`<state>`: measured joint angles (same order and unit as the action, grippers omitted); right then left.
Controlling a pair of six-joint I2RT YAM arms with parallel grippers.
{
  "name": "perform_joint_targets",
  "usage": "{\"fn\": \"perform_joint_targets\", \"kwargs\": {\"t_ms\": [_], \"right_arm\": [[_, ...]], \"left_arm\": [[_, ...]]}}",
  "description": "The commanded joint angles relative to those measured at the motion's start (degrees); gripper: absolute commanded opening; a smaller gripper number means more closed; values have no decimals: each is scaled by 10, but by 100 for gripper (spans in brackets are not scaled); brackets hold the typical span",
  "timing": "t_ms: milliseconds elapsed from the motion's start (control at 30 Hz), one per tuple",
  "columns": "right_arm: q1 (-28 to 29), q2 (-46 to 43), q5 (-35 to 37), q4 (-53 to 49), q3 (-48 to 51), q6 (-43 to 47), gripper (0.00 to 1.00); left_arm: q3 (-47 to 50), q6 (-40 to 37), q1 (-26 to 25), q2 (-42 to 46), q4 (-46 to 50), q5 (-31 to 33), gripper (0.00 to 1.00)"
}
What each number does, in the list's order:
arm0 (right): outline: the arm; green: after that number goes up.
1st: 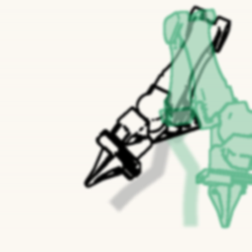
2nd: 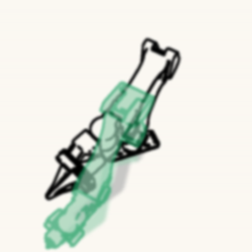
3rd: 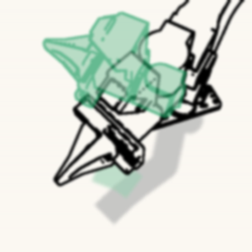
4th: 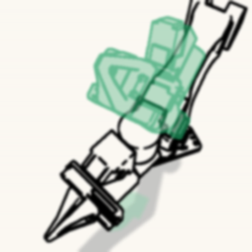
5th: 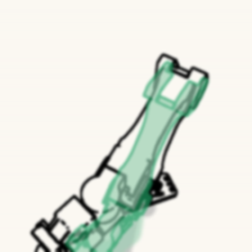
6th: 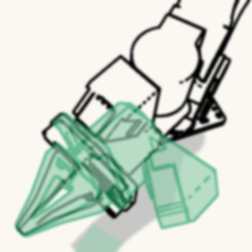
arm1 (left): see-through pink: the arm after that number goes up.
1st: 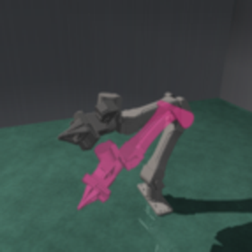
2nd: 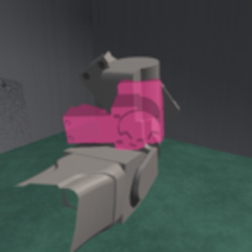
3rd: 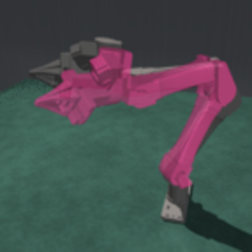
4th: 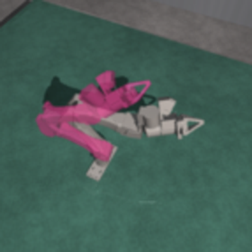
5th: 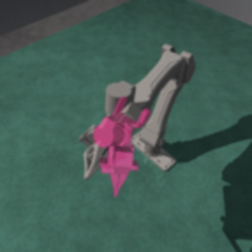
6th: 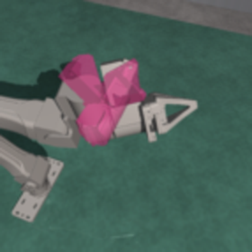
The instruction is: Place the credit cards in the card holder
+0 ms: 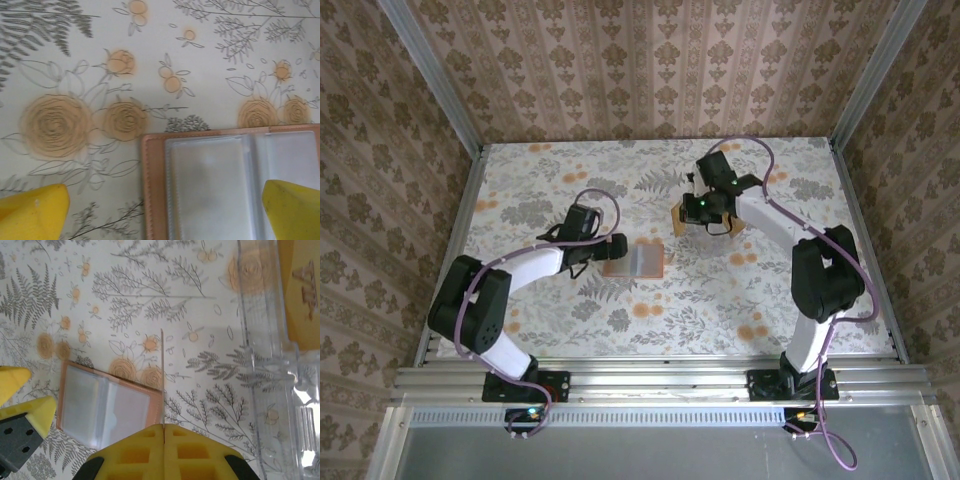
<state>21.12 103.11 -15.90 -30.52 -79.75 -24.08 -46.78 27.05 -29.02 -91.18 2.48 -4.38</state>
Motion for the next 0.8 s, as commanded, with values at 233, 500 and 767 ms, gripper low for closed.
{"fn": "perform_joint_targets", "kwargs": {"t_ms": [233,500,767], "right_arm": [[-36,-81,-55,88,88,-29,0],[-57,-99,-70,98,114,-26,0],[-63,-96,-82,109,125,-29,0]], "left_arm": [[25,52,-53,-34,-33,20,100],[29,79,-96,-29,-31,33,100],[4,87,-126,-24,-14,45,100]]}}
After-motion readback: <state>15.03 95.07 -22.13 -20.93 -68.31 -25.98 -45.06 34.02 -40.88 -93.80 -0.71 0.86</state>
